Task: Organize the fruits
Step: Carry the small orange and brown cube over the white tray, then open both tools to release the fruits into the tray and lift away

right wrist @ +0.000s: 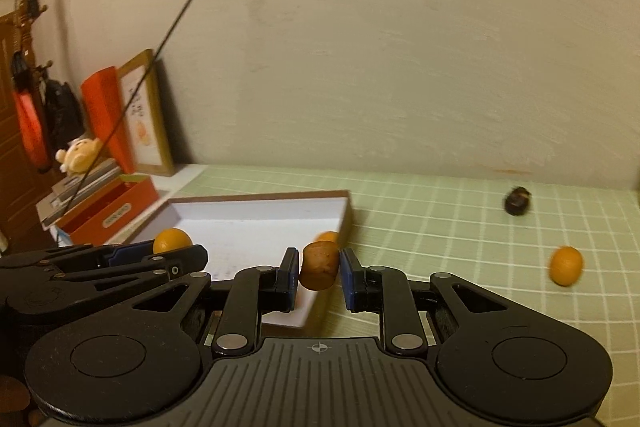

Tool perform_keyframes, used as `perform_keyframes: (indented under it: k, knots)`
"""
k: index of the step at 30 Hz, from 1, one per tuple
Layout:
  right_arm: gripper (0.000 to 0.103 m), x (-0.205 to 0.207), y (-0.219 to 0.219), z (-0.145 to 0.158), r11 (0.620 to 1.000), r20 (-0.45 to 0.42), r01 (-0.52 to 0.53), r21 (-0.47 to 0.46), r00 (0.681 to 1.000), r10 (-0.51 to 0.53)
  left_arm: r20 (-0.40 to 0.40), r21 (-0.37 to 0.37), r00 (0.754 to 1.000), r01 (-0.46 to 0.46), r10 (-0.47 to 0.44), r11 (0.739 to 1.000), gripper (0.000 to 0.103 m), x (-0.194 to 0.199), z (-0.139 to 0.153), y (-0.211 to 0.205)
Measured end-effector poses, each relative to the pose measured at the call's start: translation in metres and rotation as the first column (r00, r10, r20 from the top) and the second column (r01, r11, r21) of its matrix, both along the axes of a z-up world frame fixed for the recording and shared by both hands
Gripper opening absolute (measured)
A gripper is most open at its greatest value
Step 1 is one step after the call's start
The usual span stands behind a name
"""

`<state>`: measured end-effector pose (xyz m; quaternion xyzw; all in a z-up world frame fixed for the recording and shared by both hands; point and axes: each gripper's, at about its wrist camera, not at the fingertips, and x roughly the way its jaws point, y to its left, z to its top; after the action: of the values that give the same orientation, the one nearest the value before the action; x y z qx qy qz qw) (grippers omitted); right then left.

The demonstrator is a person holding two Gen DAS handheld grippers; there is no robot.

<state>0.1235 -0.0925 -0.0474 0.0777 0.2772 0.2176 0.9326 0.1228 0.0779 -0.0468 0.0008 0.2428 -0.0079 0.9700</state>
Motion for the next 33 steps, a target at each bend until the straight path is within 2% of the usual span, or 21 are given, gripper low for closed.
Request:
perform_keyframes:
  k: [15, 26, 33]
  knots:
    - [0.023, 0.011, 0.047, -0.004, 0.999, 0.015, -0.053, 0.006, 0.999, 0.053, -0.006, -0.011, 0.988, -0.157, 0.157, 0.987, 0.022, -0.003, 0.000, 0.067]
    - [0.023, 0.035, 0.076, -0.011, 0.999, 0.014, -0.043, -0.025, 0.999, 0.043, -0.008, 0.003, 0.978, -0.207, 0.207, 0.978, 0.022, 0.012, 0.003, 0.101]
    - [0.023, 0.057, 0.085, -0.018, 0.999, 0.022, 0.012, -0.051, 1.000, -0.010, -0.033, 0.009, 0.974, -0.226, 0.226, 0.974, 0.023, 0.039, -0.005, 0.118]
